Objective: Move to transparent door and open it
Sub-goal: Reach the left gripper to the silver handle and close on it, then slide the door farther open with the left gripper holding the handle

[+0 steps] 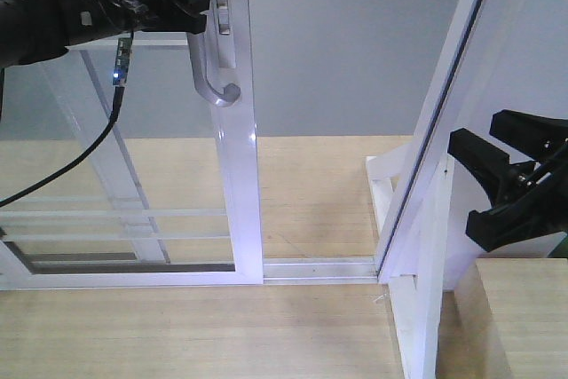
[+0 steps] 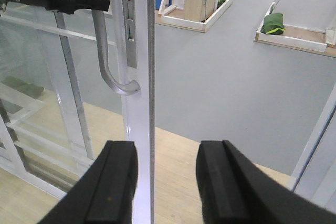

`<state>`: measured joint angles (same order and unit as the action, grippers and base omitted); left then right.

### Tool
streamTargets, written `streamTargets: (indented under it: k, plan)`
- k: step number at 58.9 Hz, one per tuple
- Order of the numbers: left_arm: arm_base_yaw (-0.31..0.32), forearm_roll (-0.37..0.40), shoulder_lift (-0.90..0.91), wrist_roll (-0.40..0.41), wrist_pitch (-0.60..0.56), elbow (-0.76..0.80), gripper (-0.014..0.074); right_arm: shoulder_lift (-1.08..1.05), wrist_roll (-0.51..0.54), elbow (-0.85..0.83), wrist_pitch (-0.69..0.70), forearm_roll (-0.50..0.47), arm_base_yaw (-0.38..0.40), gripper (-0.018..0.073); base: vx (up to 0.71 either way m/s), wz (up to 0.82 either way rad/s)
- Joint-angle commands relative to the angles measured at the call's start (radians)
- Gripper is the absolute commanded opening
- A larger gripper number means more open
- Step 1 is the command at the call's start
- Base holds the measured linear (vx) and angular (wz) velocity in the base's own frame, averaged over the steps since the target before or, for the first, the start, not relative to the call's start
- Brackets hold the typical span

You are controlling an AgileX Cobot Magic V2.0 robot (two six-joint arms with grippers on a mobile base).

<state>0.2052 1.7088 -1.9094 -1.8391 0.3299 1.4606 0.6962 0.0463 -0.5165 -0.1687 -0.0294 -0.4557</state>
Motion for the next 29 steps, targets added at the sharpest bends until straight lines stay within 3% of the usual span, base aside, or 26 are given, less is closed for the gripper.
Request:
streamTargets:
  k: [1, 6, 17, 29]
  plan:
    - [0.007, 0.066, 0.048, 0.009, -0.065, 0.049, 0.043, 0.001, 0.01, -0.032, 0.075, 0.029, 0.004, 0.0363, 0.0, 0.0]
    - [0.007, 0.066, 0.049, 0.01, -0.125, 0.049, 0.0418, 0.001, 0.01, -0.032, 0.075, 0.029, 0.004, 0.0363, 0.0, 0.0]
    - [0.006, 0.066, 0.06, 0.017, -0.139, 0.048, 0.0417, 0.001, 0.01, -0.032, 0.075, 0.029, 0.004, 0.0363, 0.0, 0.0]
    - [0.003, 0.063, 0.083, 0.095, -0.203, 0.047, 0.0417, 0.001, 0.01, -0.032, 0.075, 0.029, 0.004, 0.0363, 0.0, 0.0]
